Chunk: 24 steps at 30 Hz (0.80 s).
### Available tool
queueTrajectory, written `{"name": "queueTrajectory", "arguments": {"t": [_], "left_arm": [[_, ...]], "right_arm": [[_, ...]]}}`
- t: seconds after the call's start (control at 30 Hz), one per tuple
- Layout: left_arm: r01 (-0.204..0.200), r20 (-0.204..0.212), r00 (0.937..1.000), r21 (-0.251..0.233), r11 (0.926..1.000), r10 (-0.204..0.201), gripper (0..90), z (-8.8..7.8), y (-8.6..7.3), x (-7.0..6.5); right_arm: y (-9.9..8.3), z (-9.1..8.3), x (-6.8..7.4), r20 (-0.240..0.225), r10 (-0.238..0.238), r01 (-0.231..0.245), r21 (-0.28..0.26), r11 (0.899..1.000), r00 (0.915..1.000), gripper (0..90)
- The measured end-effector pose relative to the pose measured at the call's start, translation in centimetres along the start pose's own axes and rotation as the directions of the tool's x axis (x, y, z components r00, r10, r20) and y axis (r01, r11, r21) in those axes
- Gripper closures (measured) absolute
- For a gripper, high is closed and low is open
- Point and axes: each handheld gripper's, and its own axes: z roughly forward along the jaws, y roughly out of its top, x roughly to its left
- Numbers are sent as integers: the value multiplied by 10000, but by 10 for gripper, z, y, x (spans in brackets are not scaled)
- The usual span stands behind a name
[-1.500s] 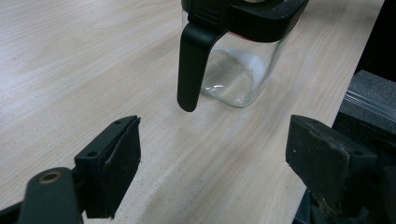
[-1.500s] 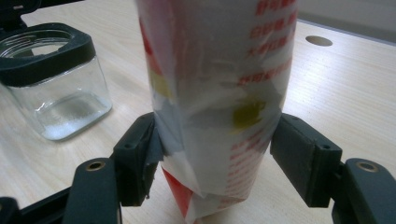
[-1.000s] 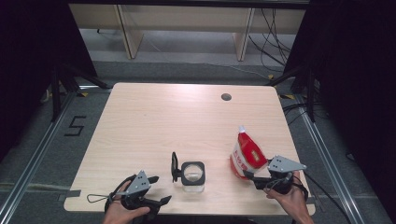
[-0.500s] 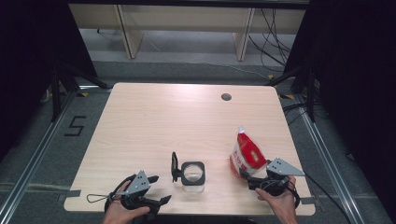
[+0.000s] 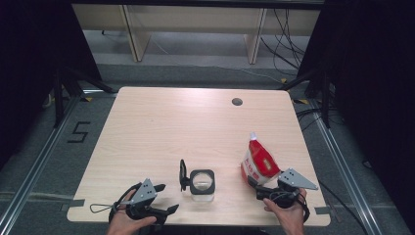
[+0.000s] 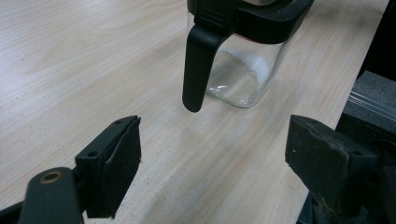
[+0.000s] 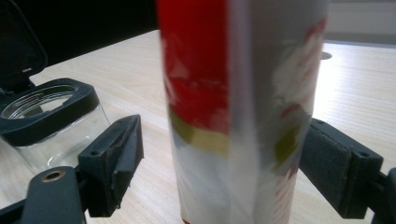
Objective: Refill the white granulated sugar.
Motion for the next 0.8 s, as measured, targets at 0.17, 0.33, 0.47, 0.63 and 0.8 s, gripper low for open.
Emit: {"name": "queueTrajectory", "arguments": {"t": [0.17, 0.33, 0.47, 0.63, 0.8], "left_arm": [[134, -53, 9999, 149, 9998, -133, 178, 1, 0, -1], [198, -104, 9998, 75, 9998, -197, 178, 1, -1, -1], [151, -39, 9999, 85, 9998, -151, 178, 2, -1, -1], [140, 12, 9999, 114, 9998, -140, 178, 1, -1, 0], [-3, -1, 10000, 98, 10000, 3, 178, 1, -1, 0]], "right_arm": [[-4, 5, 4, 106, 311, -314, 322, 9990, 9995, 199], [-7, 11, 6, 223, 449, -458, 404, 9981, 9987, 215], [-8, 16, 0, 468, 161, -175, 302, 9994, 9988, 218], [-8, 20, -1, 256, 107, -113, 205, 9997, 9996, 233], [-10, 23, -3, 522, -53, 46, 123, 9999, 9986, 242]]}}
